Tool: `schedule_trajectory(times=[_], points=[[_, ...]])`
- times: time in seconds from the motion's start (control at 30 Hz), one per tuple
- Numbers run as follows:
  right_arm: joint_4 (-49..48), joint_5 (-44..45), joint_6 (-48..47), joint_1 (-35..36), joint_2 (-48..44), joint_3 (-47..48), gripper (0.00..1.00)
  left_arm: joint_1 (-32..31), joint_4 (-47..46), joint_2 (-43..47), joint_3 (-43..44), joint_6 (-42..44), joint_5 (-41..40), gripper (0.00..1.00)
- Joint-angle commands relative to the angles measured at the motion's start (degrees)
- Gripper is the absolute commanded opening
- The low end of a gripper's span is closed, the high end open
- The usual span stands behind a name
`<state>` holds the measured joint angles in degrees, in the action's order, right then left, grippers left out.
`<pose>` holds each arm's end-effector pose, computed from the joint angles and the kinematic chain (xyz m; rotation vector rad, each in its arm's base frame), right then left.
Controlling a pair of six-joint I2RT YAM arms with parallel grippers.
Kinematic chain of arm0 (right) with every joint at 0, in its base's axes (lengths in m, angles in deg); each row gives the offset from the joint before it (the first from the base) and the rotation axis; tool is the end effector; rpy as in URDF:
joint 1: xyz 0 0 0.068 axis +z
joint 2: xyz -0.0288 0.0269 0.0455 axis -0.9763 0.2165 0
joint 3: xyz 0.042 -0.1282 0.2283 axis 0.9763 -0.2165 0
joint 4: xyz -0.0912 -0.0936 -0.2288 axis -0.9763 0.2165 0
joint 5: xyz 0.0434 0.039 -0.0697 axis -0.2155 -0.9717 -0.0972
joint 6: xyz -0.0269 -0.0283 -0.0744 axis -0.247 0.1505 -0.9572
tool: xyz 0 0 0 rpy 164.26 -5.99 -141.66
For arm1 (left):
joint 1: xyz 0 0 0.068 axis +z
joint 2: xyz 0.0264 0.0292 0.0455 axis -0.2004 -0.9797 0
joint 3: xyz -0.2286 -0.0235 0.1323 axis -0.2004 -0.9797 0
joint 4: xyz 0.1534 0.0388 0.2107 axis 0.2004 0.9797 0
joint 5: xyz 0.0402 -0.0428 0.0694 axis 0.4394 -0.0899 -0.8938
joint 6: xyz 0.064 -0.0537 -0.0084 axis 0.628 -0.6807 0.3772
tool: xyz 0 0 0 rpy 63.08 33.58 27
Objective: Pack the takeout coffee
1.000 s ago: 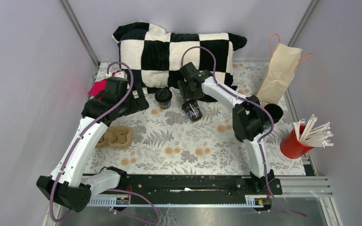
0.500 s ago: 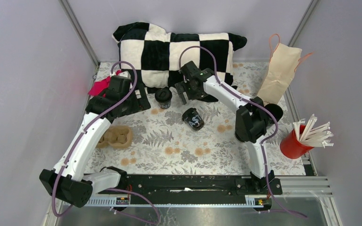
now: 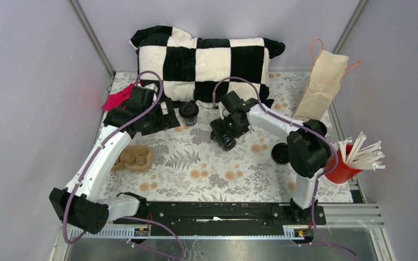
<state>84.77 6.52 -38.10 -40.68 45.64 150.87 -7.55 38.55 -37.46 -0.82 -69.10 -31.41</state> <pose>0.3261 0.2591 0.1772 -0.8534 2.6015 0.4248 0.2483 -0.0879 0.3157 -0.2466 2.4786 -0.4083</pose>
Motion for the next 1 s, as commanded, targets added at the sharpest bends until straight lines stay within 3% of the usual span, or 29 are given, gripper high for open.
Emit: schedule_trajectory(times=[0.0, 0.2, 0.4, 0.6, 0.77, 0.97], points=[[-12.2, -1.8, -5.0, 0.4, -3.3, -5.8, 0.95, 0.0, -3.4, -1.9, 0.0, 1.0, 10.1, 0.99], [-25.8, -6.3, -10.4, 0.5, -4.7, -15.5, 0.81, 0.1, -4.8, -4.2, 0.2, -1.0, 17.9, 0.99], [-34.3, -3.4, -12.8, 0.6, -8.2, -22.8, 0.77, 0.7, -4.8, -7.0, 2.5, -2.6, 20.4, 0.99], [-42.1, -8.2, -15.4, 0.6, -15.8, -29.4, 0.68, 1.5, -6.1, -9.4, 5.0, -5.4, 24.1, 0.99], [-42.5, -15.0, -14.6, 0.7, -23.1, -31.8, 0.6, 2.7, -10.8, -11.8, 4.3, -9.8, 32.6, 0.99], [-44.5, -24.2, -11.3, 1.2, -31.2, -33.2, 0.59, 3.1, -22.5, -15.0, 1.9, -16.9, 45.5, 0.99]])
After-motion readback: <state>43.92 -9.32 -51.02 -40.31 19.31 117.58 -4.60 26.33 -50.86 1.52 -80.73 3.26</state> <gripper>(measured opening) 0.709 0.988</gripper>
